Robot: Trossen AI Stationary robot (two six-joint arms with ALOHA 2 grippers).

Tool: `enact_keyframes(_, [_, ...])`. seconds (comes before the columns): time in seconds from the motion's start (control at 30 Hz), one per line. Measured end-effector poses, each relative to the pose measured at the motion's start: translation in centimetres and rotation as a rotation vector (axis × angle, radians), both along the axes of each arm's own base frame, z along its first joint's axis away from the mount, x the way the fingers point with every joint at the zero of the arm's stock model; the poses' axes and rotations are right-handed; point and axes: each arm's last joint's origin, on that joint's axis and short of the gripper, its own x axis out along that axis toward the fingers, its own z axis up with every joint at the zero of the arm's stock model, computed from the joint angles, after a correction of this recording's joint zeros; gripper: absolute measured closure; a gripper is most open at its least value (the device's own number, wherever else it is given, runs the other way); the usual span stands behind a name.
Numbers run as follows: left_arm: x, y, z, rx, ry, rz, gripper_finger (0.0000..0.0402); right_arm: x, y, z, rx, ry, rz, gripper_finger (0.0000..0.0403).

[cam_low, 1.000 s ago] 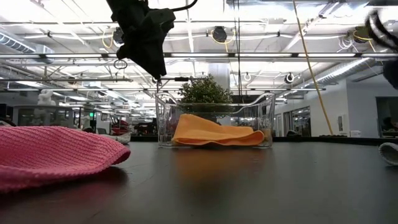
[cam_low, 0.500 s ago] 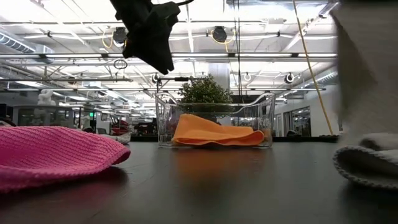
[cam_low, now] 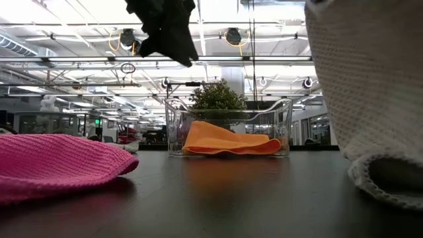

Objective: Fold microfiber towels
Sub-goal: Fold the bottom gray microfiber towel on the table

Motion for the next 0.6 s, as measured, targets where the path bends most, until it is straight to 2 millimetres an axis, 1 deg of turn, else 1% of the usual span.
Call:
enact_keyframes(0.17, [0.4,-2.4,0.5,-0.046,-0.079,-0.068,0.0282,0.6,-1.1,0.0,-0.054,0.022,-0.046,0.0403])
enact_keyframes(0.33, [0.3,-4.5,0.8,-0.128,-0.131,-0.061,0.0282,0.9,-2.0,0.0,-0.093,0.04,-0.077,0.0403])
enact_keyframes(0.47, [0.7,-5.7,-0.2,-0.131,-0.111,-0.062,0.0282,1.1,-2.2,0.1,-0.09,0.036,-0.084,0.0403])
enact_keyframes(0.6, [2.1,-6.1,-2.6,-0.127,-0.06,-0.026,0.0282,1.3,-1.9,0.6,-0.096,-0.003,-0.038,0.0403])
